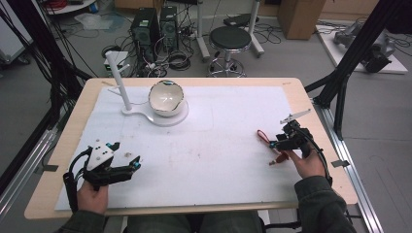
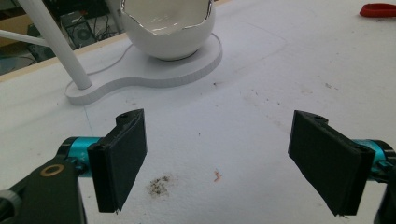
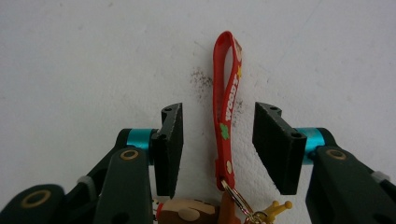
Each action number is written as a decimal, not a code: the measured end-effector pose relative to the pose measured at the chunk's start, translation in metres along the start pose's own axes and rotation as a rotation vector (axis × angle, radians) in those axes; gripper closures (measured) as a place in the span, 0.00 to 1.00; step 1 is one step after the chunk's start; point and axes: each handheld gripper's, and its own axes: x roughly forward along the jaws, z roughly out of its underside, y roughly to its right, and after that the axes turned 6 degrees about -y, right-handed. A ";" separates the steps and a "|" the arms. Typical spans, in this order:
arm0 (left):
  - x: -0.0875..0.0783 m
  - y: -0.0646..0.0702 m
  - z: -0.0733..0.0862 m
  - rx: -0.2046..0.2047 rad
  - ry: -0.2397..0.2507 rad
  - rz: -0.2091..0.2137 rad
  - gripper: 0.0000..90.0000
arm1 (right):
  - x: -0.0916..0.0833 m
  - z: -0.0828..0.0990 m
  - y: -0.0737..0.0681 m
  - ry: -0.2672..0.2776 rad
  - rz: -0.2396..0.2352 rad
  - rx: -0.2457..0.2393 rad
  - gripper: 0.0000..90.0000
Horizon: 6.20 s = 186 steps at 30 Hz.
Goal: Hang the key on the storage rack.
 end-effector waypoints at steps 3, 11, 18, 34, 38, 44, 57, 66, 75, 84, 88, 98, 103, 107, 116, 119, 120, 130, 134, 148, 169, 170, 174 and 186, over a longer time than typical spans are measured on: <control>0.000 -0.001 0.000 0.003 -0.004 -0.001 0.22 | 0.002 0.000 0.000 -0.030 0.003 -0.001 0.61; 0.001 0.000 0.000 0.000 -0.001 0.003 0.22 | 0.011 0.000 0.000 -0.088 0.021 -0.004 0.67; 0.000 0.000 0.000 0.000 0.000 0.002 0.22 | 0.015 0.001 0.003 -0.123 0.021 0.013 0.71; 0.001 0.000 0.000 0.004 -0.001 0.002 0.22 | 0.023 0.004 0.005 -0.157 0.018 0.018 0.88; 0.001 0.000 0.000 0.006 -0.003 0.003 0.22 | 0.023 0.004 0.007 -0.150 0.016 0.023 0.91; 0.001 0.000 0.000 0.006 -0.001 0.003 0.22 | 0.019 0.005 0.009 -0.134 -0.007 0.039 0.92; 0.001 0.001 -0.001 0.003 0.002 0.001 0.22 | 0.002 0.006 0.008 -0.041 -0.067 0.025 0.92; 0.001 0.001 -0.001 0.001 0.003 0.000 0.22 | -0.013 0.002 -0.002 0.029 -0.087 0.000 0.92; 0.000 0.001 -0.001 0.005 0.001 0.001 0.22 | -0.028 -0.006 -0.011 0.092 -0.094 -0.044 0.92; 0.000 0.000 -0.001 0.004 0.002 0.002 0.22 | -0.041 -0.017 -0.024 0.150 -0.118 -0.072 0.92; 0.000 0.001 -0.001 0.004 0.004 -0.002 0.22 | -0.046 -0.023 -0.030 0.169 -0.126 -0.091 0.92; -0.001 0.000 0.000 0.005 0.008 -0.006 0.22 | -0.057 -0.039 -0.046 0.214 -0.152 -0.143 0.92; -0.002 0.000 0.000 0.001 0.008 -0.007 0.22 | -0.061 -0.045 -0.052 0.238 -0.178 -0.155 0.92; -0.002 0.000 0.000 0.000 0.009 -0.007 0.22 | -0.065 -0.052 -0.058 0.249 -0.187 -0.176 0.92; -0.002 -0.001 0.000 0.005 0.007 -0.006 0.22 | -0.071 -0.066 -0.071 0.276 -0.205 -0.218 0.92; -0.002 -0.001 0.000 0.002 0.008 -0.006 0.22 | -0.073 -0.070 -0.075 0.280 -0.205 -0.232 0.92; -0.002 -0.001 0.000 0.003 0.011 -0.007 0.22 | -0.073 -0.071 -0.076 0.279 -0.208 -0.233 0.92; -0.002 -0.001 0.000 -0.001 0.011 -0.008 0.22 | -0.080 -0.080 -0.078 0.316 -0.232 -0.241 0.92; -0.002 -0.001 0.000 0.000 0.009 -0.008 0.22 | -0.081 -0.085 -0.082 0.322 -0.246 -0.250 0.92; -0.002 -0.002 0.001 0.002 0.010 -0.008 0.22 | -0.082 -0.110 -0.100 0.328 -0.271 -0.295 0.92; -0.003 -0.003 0.001 0.002 0.009 -0.010 0.22 | -0.074 -0.147 -0.131 0.328 -0.311 -0.359 0.92; -0.003 -0.002 0.001 0.000 0.011 -0.009 0.22 | -0.073 -0.148 -0.132 0.327 -0.311 -0.359 0.92; -0.004 -0.003 0.001 0.004 0.009 -0.008 0.22 | -0.071 -0.155 -0.137 0.327 -0.312 -0.375 0.92; -0.003 -0.003 0.001 -0.003 0.013 -0.007 0.22 | -0.063 -0.175 -0.153 0.331 -0.331 -0.404 0.92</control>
